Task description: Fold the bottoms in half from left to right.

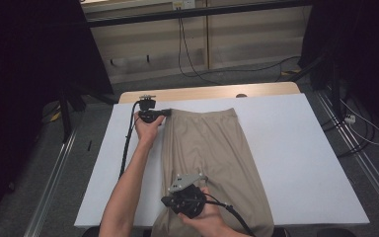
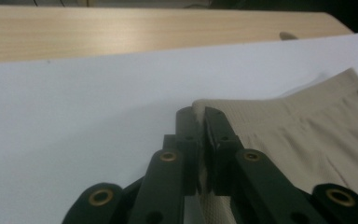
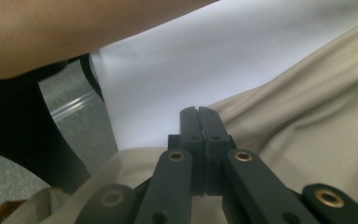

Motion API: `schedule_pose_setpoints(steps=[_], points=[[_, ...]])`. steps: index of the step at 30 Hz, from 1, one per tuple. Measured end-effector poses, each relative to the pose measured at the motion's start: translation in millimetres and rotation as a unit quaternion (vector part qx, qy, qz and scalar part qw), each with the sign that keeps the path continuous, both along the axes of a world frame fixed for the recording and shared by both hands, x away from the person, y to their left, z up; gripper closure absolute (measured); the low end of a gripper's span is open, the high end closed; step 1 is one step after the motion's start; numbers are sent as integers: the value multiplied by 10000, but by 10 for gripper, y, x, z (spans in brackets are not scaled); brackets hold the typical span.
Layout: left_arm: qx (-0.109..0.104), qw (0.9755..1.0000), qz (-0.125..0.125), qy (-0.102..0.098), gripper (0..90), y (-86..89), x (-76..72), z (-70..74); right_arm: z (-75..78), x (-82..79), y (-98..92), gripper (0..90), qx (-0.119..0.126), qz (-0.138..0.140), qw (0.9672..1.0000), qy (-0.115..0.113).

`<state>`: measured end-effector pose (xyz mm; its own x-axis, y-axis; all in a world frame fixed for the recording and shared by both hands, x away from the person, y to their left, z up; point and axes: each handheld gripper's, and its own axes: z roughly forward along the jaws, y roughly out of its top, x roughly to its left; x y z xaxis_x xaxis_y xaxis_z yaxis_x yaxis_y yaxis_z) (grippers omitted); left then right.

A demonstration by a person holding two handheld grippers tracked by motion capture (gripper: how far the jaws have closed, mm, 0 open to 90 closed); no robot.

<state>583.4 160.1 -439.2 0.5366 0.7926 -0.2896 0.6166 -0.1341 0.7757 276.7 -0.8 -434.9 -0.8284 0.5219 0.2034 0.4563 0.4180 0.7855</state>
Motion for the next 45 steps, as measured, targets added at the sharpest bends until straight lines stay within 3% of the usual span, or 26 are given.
schedule_pose_setpoints(steps=[6, 13, 25, 33, 36, 37, 40, 45], points=[[-80, 9999, 70, 12, 855, 71, 6, 103, 155, 11, 49, 900, 233, 20, 9996, -139], [-114, 9998, 143, -53, 854, 151, -2, 173, 433, 26, 151, 900, 676, 108, 9971, -323], [-100, 9994, 287, -142, 853, 362, -57, 357, 576, 0, 205, 900, 965, 262, 9943, -371], [-49, 9982, 506, -318, 854, 522, -175, 663, 812, -27, 301, 900, 1261, 504, 9894, -521], [139, 9970, 627, -427, 854, 585, -214, 773, 865, -37, 320, 900, 1298, 551, 9884, -562], [57, 9971, 646, -398, 854, 630, -221, 796, 893, -42, 325, 900, 1289, 570, 9881, -612], [129, 9968, 683, -400, 854, 649, -222, 776, 888, -35, 313, 900, 1268, 570, 9885, -601], [113, 9968, 723, -310, 852, 571, -181, 625, 805, -55, 200, 900, 1259, 503, 9893, -544]])
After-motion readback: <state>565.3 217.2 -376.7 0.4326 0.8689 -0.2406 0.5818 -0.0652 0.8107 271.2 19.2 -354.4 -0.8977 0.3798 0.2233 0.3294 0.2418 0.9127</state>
